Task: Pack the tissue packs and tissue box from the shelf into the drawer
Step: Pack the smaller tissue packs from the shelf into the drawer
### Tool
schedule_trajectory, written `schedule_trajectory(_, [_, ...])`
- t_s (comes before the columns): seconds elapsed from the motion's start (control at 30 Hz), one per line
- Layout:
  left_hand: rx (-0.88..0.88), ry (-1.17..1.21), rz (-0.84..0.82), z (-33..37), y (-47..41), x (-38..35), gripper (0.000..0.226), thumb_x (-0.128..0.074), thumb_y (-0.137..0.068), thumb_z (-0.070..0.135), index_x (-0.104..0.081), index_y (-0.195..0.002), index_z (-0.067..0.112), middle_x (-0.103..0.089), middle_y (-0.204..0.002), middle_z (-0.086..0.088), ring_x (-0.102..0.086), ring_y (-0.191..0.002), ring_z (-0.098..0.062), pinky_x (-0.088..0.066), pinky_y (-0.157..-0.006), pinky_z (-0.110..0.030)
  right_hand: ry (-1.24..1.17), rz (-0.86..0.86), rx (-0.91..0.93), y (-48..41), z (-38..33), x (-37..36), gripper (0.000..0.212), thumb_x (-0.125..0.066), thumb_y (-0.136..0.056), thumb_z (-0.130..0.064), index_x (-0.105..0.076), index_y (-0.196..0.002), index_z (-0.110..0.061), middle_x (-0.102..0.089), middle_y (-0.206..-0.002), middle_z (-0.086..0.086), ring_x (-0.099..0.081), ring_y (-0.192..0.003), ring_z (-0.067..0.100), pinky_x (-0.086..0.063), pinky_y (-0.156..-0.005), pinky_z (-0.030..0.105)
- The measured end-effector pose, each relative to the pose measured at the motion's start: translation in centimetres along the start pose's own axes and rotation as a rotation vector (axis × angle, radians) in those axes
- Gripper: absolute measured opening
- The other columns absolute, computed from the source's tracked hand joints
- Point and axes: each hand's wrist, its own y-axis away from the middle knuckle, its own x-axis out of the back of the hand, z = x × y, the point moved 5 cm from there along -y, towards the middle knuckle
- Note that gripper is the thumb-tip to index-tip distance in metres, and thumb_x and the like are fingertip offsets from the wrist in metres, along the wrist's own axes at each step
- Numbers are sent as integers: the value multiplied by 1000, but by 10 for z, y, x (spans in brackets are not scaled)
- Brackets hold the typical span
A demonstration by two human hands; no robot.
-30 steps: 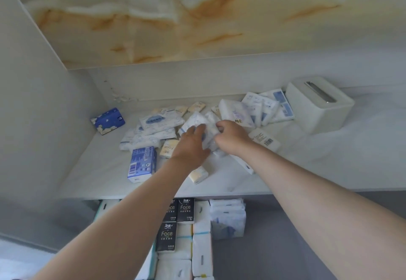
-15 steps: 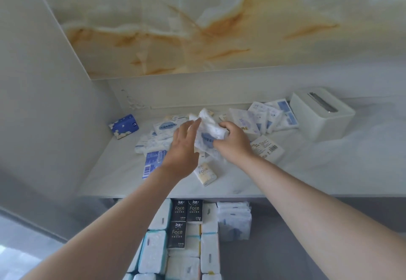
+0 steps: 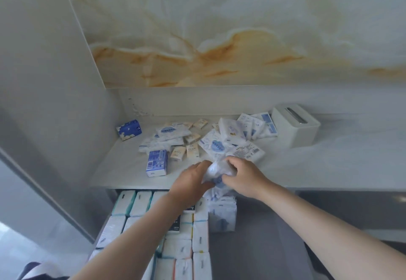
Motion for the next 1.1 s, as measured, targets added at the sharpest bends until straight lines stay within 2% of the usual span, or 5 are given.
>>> schedule_trajectory(0.17, [71,112,-163,12,23,-28,38,-59,-94,38,-38,-122,25,-50,-81,12,-50,-77,-18,-34,-65,-31,135,-232,-136,30,27,-6,49,-60,-85,-43,-47,-132,-32,-56,-123,-12,-55,-114,14,-46,-89,31])
schedule_trajectory(0.3, [114,212,-267,14,37,-49,44,-61,-91,44,-35,-122,27,-52,-81,6,-51,-74,-18,-40,-64,-33,256,-297,-146,40,42,-14,33,-69,-85,-47,-55,-107,-28,-59,-103,-12,-58,-96,13,-42,-72,26])
schedule_trajectory(0.4, [185,148,-410,6,43,-72,61,-63,-90,39,-31,-141,29,-61,-116,-2,-60,-96,-21,-50,-84,-36,414,-336,-53,48,49,-29,25,-70,-84,-36,-49,-82,-23,-58,-91,-7,-55,-84,17,-38,-63,28])
schedule_trajectory(0.57, [230,-62,-592,-13,52,-102,34,-61,-87,42,-58,-120,33,-62,-121,10,-58,-111,-17,-49,-92,-33,716,-417,4,63,87,-73,23,-60,-90,-28,-55,-109,-17,-62,-101,4,-63,-99,32,-42,-66,33])
schedule_trajectory(1.1, [48,-472,-340,-28,35,-153,85,-66,-84,34,-16,-152,28,-21,-155,0,-25,-139,-23,-25,-111,-35,126,-55,-226,48,141,-142,41,-62,-85,-10,-61,-126,-14,-53,-122,8,-57,-113,27,-36,-80,21])
